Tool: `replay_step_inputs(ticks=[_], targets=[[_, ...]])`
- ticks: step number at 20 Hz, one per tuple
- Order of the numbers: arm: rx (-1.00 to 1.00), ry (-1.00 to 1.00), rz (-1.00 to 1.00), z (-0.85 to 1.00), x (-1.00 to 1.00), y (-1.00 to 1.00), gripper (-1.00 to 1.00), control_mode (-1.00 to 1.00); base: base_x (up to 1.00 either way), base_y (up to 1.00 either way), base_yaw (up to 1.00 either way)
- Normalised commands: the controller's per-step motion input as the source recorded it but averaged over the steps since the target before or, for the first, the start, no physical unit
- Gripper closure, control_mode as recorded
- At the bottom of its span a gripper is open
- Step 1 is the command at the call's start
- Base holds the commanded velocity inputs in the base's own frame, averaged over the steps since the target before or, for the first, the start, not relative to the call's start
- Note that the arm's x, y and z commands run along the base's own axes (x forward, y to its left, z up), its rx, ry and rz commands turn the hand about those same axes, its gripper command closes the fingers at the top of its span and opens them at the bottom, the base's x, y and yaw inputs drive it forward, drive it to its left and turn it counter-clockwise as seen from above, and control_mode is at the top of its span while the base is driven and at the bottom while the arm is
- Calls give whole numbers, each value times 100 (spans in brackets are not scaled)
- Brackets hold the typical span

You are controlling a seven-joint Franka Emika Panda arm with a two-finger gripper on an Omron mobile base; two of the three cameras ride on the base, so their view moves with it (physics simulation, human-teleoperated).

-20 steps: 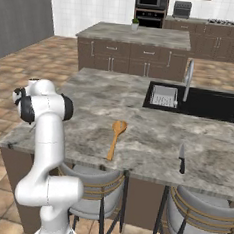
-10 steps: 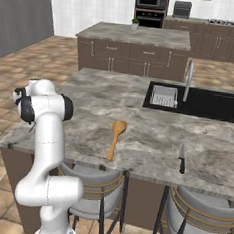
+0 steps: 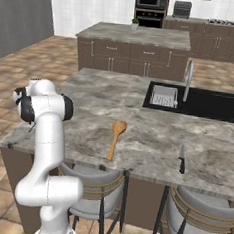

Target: Pick up the metallic utensils from the counter and place them in the open drawer. Make sure not to pick up any wooden utensils.

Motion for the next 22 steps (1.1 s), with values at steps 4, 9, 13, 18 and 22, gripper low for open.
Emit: replay_step_inputs(ticks=[4,9,13,18,22], targets=[[0,0,3,12,-21,-36,100,-100,0,0,0],[1,0,3,48,-44,-48,100,-100,0,0,0],[7,-8,2,95,-92,-52,100,-100,0,0,0],[8,-9,0,100,-100,-60,100,-100,0,0,0],[10,-13,0,97,-100,-77,100,-100,0,0,0]])
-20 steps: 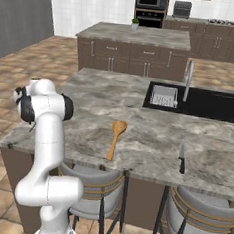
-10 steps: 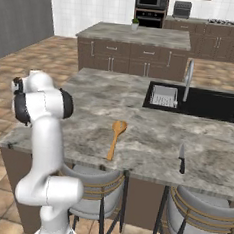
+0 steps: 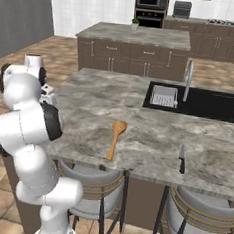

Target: Pick up the metallic utensils from the counter and place them in the open drawer. Make sure not to pick up any wooden utensils.

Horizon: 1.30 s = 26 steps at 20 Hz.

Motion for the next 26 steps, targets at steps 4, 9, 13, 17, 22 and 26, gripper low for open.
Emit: replay_step_inputs(ticks=[4,9,13,17,22,26], targets=[[10,-18,1,84,-100,-98,100,-100,0,0,0],[7,-17,5,64,-100,-94,100,-100,0,0,0],[4,-10,7,48,-100,-86,100,-100,0,0,0],[2,-7,7,57,-100,-65,100,-100,0,0,0],[0,0,9,85,-86,-30,100,-100,0,0,0],[0,0,0,45,-46,-7,100,-100,0,0,0]])
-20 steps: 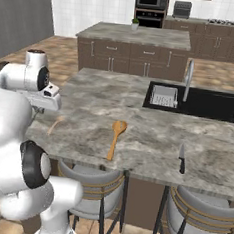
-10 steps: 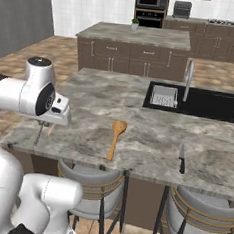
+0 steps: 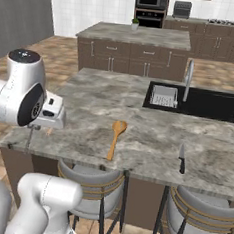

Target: Pick up the metallic utensils from the counter and place them in the open drawer. Make sure not to pick up any wooden utensils.

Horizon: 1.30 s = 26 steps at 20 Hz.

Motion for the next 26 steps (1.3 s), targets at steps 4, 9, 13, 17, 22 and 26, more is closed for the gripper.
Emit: replay_step_inputs(ticks=[4,9,13,17,22,26], targets=[[-2,11,0,0,0,3,100,-100,0,0,0],[-3,16,-3,0,1,7,100,-100,0,0,0],[0,2,0,0,0,0,100,100,-6,0,0],[0,0,0,0,0,0,100,100,-53,27,-6],[0,0,0,0,0,0,100,100,-46,96,-36],[0,0,0,0,0,0,100,100,-44,93,-47]])
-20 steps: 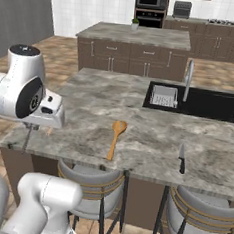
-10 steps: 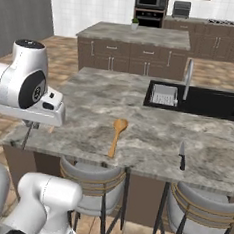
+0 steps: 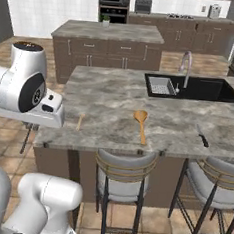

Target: Pick up the metallic utensils from the counter and place them in the open drawer. Make sure not to pick up any wooden utensils.

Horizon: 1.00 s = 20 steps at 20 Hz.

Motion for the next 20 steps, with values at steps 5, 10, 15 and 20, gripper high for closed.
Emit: replay_step_inputs(ticks=[5,10,15,20], targets=[[0,0,0,0,0,0,100,100,-42,100,-16],[0,0,0,0,0,0,100,100,-39,100,13],[0,0,0,0,0,0,100,100,7,100,14],[0,0,0,0,0,0,100,100,71,100,-28]])
